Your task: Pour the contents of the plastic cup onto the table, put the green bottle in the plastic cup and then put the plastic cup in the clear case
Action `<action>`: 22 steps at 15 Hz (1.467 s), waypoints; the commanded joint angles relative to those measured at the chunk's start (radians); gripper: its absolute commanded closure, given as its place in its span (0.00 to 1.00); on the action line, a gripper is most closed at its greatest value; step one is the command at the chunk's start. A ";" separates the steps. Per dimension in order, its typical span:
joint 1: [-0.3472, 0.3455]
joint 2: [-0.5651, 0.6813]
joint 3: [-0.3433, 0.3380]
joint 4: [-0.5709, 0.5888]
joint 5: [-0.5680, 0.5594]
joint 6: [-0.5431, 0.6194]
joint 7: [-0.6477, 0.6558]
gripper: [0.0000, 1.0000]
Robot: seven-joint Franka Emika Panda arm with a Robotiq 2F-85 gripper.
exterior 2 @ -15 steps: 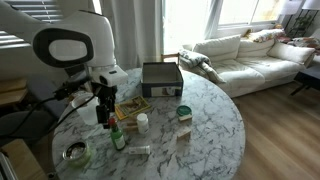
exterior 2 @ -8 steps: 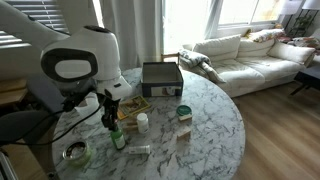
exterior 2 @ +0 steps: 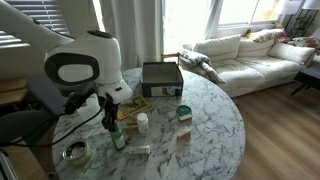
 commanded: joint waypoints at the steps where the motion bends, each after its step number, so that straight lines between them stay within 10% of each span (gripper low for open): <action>1: 0.005 0.000 -0.006 -0.001 0.011 0.004 -0.017 0.83; 11: 0.055 -0.136 0.051 0.079 -0.004 -0.229 -0.052 0.92; 22: 0.201 -0.199 0.126 0.268 0.125 -0.550 -0.388 0.92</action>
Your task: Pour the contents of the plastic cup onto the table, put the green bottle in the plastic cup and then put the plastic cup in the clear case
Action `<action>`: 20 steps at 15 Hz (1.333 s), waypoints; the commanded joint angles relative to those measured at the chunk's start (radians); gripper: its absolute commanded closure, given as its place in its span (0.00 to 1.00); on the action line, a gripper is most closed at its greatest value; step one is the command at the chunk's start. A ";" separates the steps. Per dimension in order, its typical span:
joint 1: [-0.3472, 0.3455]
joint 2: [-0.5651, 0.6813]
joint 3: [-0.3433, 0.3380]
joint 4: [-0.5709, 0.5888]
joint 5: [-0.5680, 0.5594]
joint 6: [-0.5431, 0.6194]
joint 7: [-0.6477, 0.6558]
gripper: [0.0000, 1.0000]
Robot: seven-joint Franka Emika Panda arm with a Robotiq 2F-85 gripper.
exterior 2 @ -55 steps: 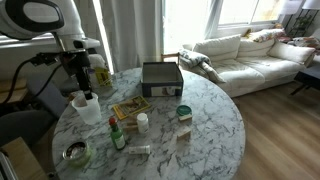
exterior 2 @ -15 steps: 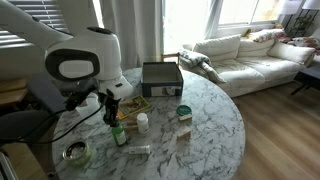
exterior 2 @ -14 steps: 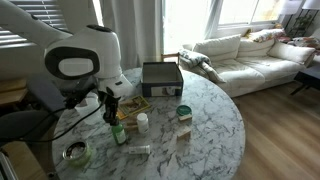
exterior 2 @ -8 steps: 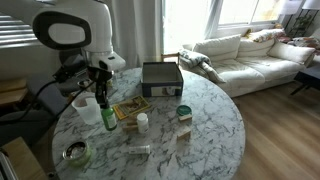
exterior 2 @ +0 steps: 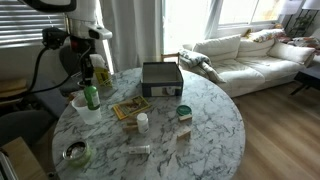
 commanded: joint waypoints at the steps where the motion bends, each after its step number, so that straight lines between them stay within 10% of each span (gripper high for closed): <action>1: 0.056 -0.003 0.007 0.031 0.103 -0.023 -0.134 0.92; 7: 0.114 0.018 0.019 0.033 0.221 -0.056 -0.295 0.92; 20: 0.113 0.075 0.095 -0.157 0.026 0.283 -0.215 0.92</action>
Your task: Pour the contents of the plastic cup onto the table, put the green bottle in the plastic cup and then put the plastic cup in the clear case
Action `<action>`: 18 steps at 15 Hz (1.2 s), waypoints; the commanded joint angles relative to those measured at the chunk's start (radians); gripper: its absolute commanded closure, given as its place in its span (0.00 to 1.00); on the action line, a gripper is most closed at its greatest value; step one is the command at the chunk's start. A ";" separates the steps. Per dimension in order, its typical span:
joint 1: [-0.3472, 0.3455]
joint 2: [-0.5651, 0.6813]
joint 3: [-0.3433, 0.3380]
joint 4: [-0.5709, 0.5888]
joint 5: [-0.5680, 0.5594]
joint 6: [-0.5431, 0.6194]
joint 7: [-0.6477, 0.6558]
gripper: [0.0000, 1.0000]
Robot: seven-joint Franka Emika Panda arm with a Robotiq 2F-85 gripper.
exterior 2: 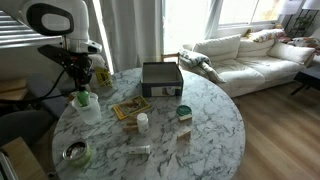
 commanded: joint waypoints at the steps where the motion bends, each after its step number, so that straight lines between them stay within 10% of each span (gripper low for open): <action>1: 0.003 -0.003 0.017 -0.060 -0.053 0.117 0.059 0.92; 8: 0.006 0.000 0.035 -0.113 -0.078 0.181 0.128 0.92; 10: 0.007 -0.002 0.038 -0.115 -0.076 0.178 0.139 0.44; 18: -0.002 -0.007 0.031 -0.102 -0.066 0.174 0.181 0.00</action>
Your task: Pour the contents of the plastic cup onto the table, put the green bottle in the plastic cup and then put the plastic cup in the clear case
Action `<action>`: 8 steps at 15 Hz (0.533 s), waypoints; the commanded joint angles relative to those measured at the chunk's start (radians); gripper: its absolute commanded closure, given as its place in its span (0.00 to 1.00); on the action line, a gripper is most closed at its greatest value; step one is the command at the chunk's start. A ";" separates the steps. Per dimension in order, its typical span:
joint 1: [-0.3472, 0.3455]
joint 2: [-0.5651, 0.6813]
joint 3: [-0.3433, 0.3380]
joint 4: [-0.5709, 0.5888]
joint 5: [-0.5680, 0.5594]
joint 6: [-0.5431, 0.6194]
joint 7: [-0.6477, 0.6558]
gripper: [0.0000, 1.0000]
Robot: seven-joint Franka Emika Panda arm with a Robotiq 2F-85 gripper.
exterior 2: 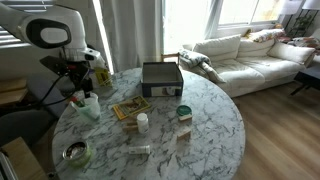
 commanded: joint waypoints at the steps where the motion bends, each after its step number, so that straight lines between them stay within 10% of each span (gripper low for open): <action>1: -0.004 -0.017 -0.006 -0.009 -0.011 0.021 0.047 0.00; 8: -0.024 0.009 -0.043 -0.047 0.006 0.093 0.011 0.00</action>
